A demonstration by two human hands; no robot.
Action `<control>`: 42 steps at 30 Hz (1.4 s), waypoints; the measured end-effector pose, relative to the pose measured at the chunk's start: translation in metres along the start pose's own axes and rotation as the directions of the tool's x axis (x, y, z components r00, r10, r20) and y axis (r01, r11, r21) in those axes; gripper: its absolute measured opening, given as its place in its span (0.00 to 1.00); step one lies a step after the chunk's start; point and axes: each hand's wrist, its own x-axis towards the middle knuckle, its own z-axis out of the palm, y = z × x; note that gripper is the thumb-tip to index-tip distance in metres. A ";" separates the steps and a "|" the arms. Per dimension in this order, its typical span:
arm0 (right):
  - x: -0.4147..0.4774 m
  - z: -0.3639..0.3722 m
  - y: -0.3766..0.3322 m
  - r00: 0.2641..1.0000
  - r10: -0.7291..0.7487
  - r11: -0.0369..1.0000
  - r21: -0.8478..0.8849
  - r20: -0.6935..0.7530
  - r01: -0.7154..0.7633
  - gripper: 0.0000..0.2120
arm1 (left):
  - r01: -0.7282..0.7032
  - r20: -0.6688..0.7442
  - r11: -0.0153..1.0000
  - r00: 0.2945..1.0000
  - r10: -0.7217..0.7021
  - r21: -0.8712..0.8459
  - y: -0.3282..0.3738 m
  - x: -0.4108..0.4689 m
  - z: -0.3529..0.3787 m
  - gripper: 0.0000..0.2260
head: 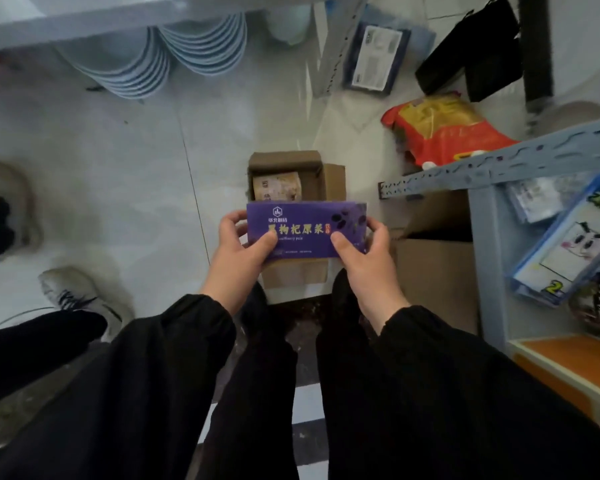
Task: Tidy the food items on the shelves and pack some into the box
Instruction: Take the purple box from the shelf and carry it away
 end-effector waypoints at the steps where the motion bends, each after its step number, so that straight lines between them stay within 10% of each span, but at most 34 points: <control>1: 0.009 0.005 0.009 1.000 0.013 1.000 -0.006 0.001 -0.013 0.27 | 0.007 -0.007 1.000 1.000 -0.007 0.013 -0.011 0.010 -0.001 0.21; 19: 0.227 0.072 0.158 0.999 0.049 0.922 -0.385 0.022 -0.037 0.20 | 0.002 0.067 0.906 0.997 -0.034 0.423 -0.175 0.214 0.017 0.25; 25: 0.252 0.087 0.183 0.950 0.002 0.623 -0.744 0.311 0.242 0.36 | -0.281 0.243 0.521 0.960 0.141 0.806 -0.209 0.229 0.027 0.31; 30: 0.257 0.081 0.202 0.898 0.101 0.310 -0.871 0.428 0.381 0.31 | -0.388 0.395 0.081 0.914 -0.093 0.918 -0.233 0.238 0.031 0.30; 42: 0.260 0.089 0.211 0.903 -0.022 0.371 -0.835 0.429 0.406 0.39 | -0.307 0.304 -0.119 0.952 -0.043 0.944 -0.252 0.246 0.039 0.52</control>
